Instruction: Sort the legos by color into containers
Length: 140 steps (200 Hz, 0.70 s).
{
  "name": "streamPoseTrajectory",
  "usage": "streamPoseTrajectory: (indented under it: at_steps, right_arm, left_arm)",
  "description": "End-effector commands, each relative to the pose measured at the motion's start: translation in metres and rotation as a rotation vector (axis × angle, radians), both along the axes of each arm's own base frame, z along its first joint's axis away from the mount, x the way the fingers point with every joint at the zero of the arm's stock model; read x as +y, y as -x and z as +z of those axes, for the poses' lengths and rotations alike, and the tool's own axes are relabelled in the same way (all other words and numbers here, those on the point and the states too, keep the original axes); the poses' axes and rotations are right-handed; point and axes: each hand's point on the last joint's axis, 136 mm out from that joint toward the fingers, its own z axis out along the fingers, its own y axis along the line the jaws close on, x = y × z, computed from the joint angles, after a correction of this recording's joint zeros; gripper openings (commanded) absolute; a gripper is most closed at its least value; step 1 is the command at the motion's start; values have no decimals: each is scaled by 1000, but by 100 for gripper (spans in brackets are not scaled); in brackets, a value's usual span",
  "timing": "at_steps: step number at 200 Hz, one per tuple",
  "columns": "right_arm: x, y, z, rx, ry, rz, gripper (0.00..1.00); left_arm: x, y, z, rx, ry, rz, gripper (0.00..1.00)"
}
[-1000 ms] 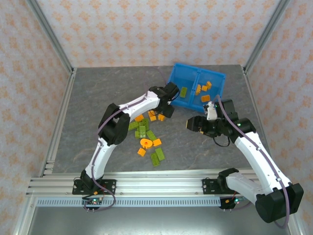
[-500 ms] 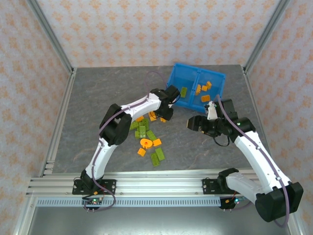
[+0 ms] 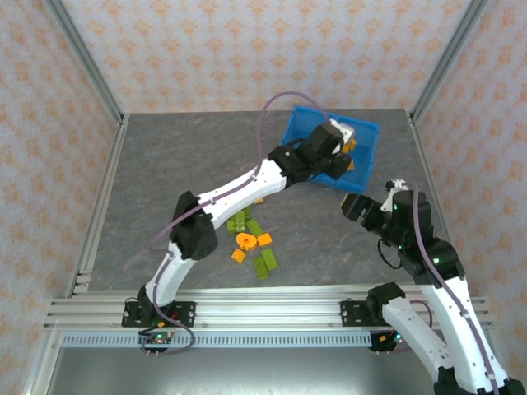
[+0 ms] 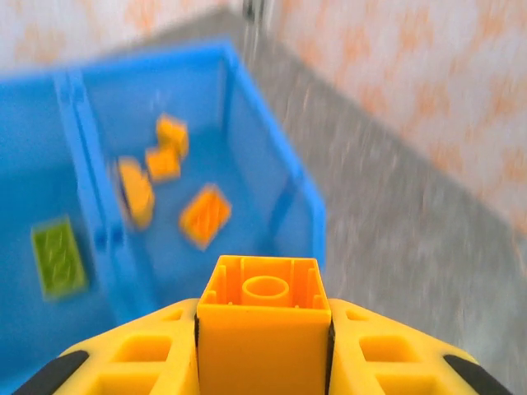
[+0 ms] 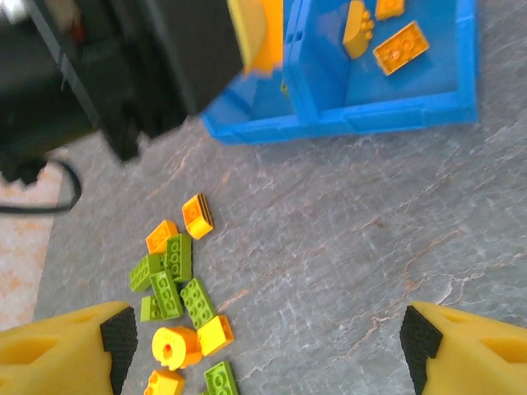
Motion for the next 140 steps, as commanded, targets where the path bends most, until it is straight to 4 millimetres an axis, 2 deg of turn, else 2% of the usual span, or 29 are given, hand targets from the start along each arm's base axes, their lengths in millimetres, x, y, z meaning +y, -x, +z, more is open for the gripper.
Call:
streamPoseTrajectory:
  at_steps: [1,20,40,54,68,85,111,140]
  right_arm:
    - [-14,-1,-5,-2,2,-94,85]
    - [-16,3,-4,-23,-13,-106,85]
    - [-17,5,-7,-31,-22,-115,85]
    - [-17,5,-9,-25,-21,-115,85]
    - [-17,5,-10,-25,-18,-114,85]
    - [-16,3,-11,-28,-23,-112,85]
    - [-14,0,-10,-28,-31,-108,85]
    - [-15,2,-11,-19,-18,-109,86]
  left_arm:
    - [-17,-45,-13,-104,7,66,32]
    - [-33,-61,-13,-159,60,79,32]
    - [-35,-77,-20,-210,79,127,35]
    - [-38,-77,-25,-214,73,122,39]
    - [-42,-73,-27,-201,77,82,48]
    - [-45,-69,-25,-194,81,61,55]
    - [-44,-60,-2,-203,93,42,66]
    - [-34,-35,44,-192,105,0,72]
